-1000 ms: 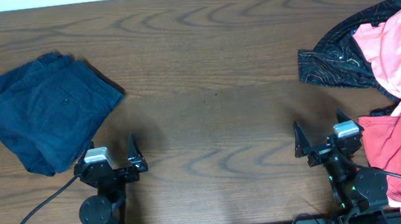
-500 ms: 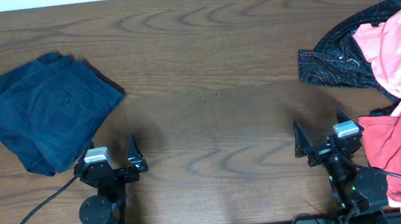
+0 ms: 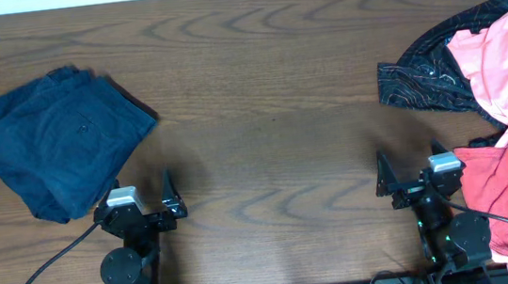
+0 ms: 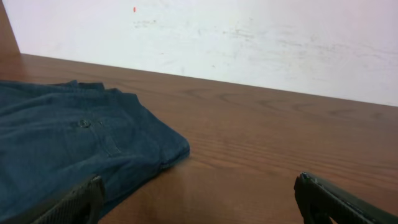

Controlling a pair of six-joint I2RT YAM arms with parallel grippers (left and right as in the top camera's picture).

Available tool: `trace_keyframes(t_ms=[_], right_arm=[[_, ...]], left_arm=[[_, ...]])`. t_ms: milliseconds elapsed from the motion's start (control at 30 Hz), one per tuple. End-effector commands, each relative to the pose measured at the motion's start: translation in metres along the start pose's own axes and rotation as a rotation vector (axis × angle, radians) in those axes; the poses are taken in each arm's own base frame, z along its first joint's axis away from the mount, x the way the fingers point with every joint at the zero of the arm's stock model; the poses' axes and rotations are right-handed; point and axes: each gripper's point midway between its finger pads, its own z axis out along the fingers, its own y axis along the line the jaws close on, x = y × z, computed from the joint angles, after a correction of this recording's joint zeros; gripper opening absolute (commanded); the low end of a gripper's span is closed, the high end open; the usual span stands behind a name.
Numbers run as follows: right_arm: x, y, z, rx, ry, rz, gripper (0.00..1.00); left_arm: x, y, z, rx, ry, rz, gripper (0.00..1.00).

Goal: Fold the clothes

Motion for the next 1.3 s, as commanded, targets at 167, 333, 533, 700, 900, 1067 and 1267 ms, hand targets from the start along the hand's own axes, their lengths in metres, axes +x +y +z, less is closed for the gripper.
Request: trace_keyframes(t_ms=[167,333,533,700,900,1067,1267], right_arm=[[-0.015,-0.016,-0.005,0.113,0.110,0.052,0.99],[-0.028,-0.023,-0.002,0.166,0.260,0.081,0.99],[-0.022,-0.035,0.007,0.241,0.541,0.095,0.99],[-0.013,-0.046,0.023,0.295,0.758,0.103,0.99],[0.017,-0.086,0.033,0.489,0.880,0.045,0.87],[0.053,-0.141,0.007,0.831,1.003,0.117,0.80],[0.101,-0.166,-0.003,0.929,1.152,0.172,0.61]], left_arm=[[-0.006,0.001,-0.006,-0.020,0.084,0.013,0.98],[-0.006,0.001,-0.011,-0.049,0.247,0.010,0.98],[-0.016,-0.009,-0.006,-0.032,0.430,0.001,0.98],[-0.012,-0.024,0.000,0.021,0.612,-0.019,0.98],[0.011,-0.021,0.010,-0.001,0.740,-0.021,0.98],[0.024,-0.022,0.012,0.002,0.799,-0.028,0.98],[0.028,-0.021,0.013,-0.001,0.814,-0.027,0.98]])
